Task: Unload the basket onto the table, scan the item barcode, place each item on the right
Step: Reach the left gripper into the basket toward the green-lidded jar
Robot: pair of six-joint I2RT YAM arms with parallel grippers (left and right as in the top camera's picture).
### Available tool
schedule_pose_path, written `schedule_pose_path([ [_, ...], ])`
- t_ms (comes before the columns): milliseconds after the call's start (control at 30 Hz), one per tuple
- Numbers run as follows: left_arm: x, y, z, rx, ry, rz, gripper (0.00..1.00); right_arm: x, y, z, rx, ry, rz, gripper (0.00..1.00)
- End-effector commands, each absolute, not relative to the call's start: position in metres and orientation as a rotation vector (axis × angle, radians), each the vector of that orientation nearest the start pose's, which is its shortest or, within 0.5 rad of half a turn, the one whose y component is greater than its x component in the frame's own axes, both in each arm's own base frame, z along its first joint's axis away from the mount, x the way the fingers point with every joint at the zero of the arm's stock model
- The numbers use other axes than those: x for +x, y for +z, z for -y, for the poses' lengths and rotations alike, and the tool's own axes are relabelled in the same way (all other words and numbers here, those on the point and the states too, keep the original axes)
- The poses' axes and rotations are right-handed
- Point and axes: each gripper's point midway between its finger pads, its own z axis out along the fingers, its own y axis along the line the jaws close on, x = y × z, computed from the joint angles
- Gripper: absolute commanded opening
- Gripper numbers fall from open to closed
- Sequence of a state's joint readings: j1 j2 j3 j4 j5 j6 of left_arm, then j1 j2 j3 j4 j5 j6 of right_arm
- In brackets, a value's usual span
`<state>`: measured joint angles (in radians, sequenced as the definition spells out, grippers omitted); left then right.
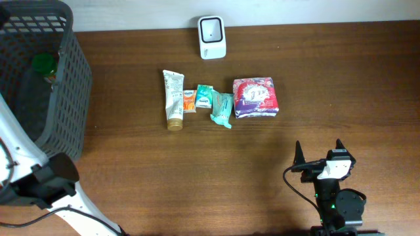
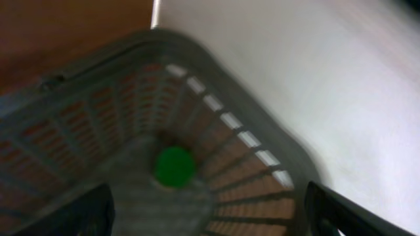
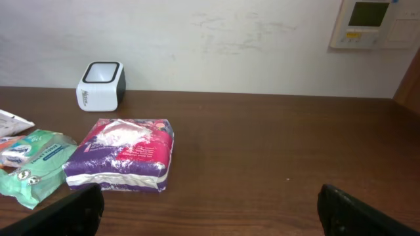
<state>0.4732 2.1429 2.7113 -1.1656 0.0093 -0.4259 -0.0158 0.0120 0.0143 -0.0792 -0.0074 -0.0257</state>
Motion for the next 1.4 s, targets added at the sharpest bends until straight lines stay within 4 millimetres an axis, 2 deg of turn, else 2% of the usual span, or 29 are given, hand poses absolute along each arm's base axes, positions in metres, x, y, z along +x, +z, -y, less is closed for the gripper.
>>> schedule_pose_path([
  [0,0.494,0.301,-0.270,-0.815,0.149,-2.179,0.94,0.246,0.155,0.002,-0.009,-0.020,-1.651,0.99],
  [67,0.500,0.259,-0.275,-0.731,0.185,-2.288,0.97,0.246,0.155,0.002,-0.009,-0.020,-1.651,0.99],
  [133,0.508,0.225,-0.276,-0.620,0.220,-2.360,0.98,0.246,0.155,0.002,-0.009,-0.020,-1.651,0.99],
  [233,0.518,0.203,-0.275,-0.489,0.262,-2.394,1.00,0.246,0.155,0.002,-0.009,-0.020,-1.651,0.99],
  [367,0.529,0.179,-0.277,-0.457,0.249,-2.405,1.00,0.246,0.155,0.002,-0.009,-0.020,-1.651,0.99],
  [400,0.534,0.166,-0.274,-0.391,0.231,-2.432,0.99,0.246,0.155,0.002,-0.009,-0.020,-1.651,0.99],
  [500,0.545,0.139,-0.279,-0.386,0.229,-2.441,0.99,0.246,0.155,0.002,-0.009,-0.020,-1.651,0.99],
  [633,0.556,0.133,-0.284,-0.379,0.239,-2.407,1.00,0.246,0.155,0.002,-0.009,-0.020,-1.651,0.99],
  [767,0.565,0.116,-0.272,-0.338,0.125,-2.408,1.00,0.246,0.155,0.002,-0.009,-0.020,-1.651,0.99],
  [867,0.569,0.102,-0.274,-0.340,0.122,-2.414,1.00,0.246,0.155,0.002,-0.009,-0.020,-1.651,0.99],
  [1000,0.576,0.100,-0.278,-0.333,0.134,-2.385,1.00,0.246,0.155,0.002,-0.009,-0.020,-1.651,0.99],
  [1167,0.581,0.081,-0.271,-0.316,0.074,-2.397,1.00,0.246,0.155,0.002,-0.009,-0.020,-1.651,0.99],
  [1300,0.585,0.079,-0.274,-0.313,0.081,-2.380,0.90,0.246,0.155,0.002,-0.009,-0.020,-1.651,0.99],
  [1333,0.586,0.080,-0.274,-0.311,0.084,-2.375,0.84,0.246,0.155,0.002,-0.009,-0.020,-1.651,0.99],
  [1367,0.586,0.080,-0.275,-0.311,0.084,-2.373,0.71,0.246,0.155,0.002,-0.009,-0.020,-1.651,0.99],
])
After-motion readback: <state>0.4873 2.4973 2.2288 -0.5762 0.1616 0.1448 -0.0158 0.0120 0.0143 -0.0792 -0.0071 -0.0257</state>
